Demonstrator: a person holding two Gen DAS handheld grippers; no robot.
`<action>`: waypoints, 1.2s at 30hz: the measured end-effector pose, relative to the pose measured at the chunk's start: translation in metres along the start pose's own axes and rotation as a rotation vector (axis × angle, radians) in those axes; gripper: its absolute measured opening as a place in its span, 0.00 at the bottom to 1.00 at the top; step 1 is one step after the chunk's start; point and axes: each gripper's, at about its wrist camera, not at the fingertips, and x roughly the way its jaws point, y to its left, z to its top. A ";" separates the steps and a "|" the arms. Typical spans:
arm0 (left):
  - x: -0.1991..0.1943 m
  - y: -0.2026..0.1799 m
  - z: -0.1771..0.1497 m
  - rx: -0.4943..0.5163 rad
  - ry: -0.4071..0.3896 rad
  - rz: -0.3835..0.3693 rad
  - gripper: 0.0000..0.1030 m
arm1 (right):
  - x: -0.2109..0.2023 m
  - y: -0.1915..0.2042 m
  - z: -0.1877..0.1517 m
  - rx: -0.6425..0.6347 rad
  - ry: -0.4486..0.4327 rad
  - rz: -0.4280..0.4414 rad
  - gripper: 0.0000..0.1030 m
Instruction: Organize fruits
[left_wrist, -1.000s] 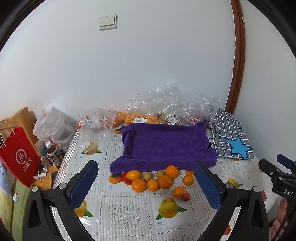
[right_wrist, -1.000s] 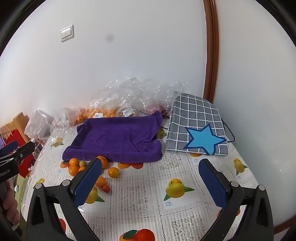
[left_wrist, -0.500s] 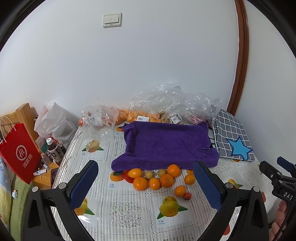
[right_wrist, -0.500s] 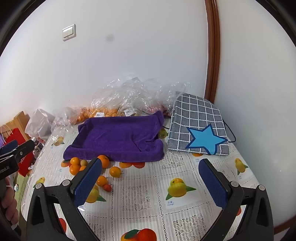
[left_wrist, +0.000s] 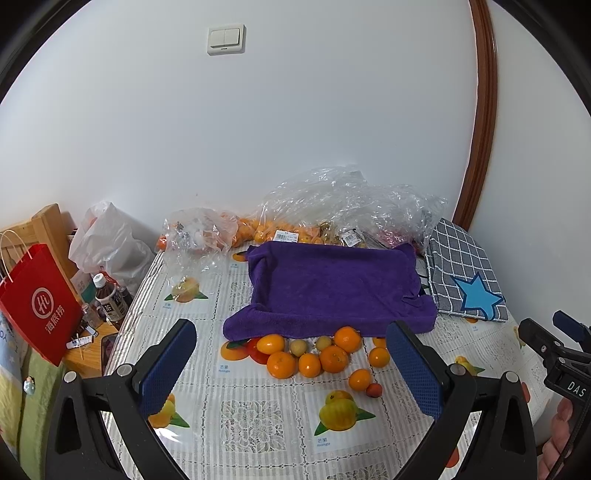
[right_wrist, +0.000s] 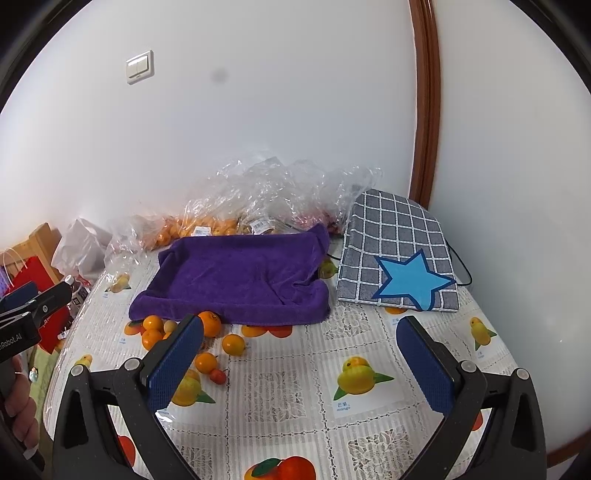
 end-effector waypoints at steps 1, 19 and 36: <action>0.000 0.000 0.000 0.000 0.000 0.000 1.00 | -0.001 0.000 0.000 0.000 -0.001 0.000 1.00; -0.003 0.002 0.001 -0.005 -0.007 -0.006 1.00 | -0.006 0.001 0.000 0.008 -0.020 0.008 1.00; -0.003 0.002 0.000 -0.005 -0.007 -0.006 1.00 | -0.007 0.000 0.000 0.009 -0.021 0.008 1.00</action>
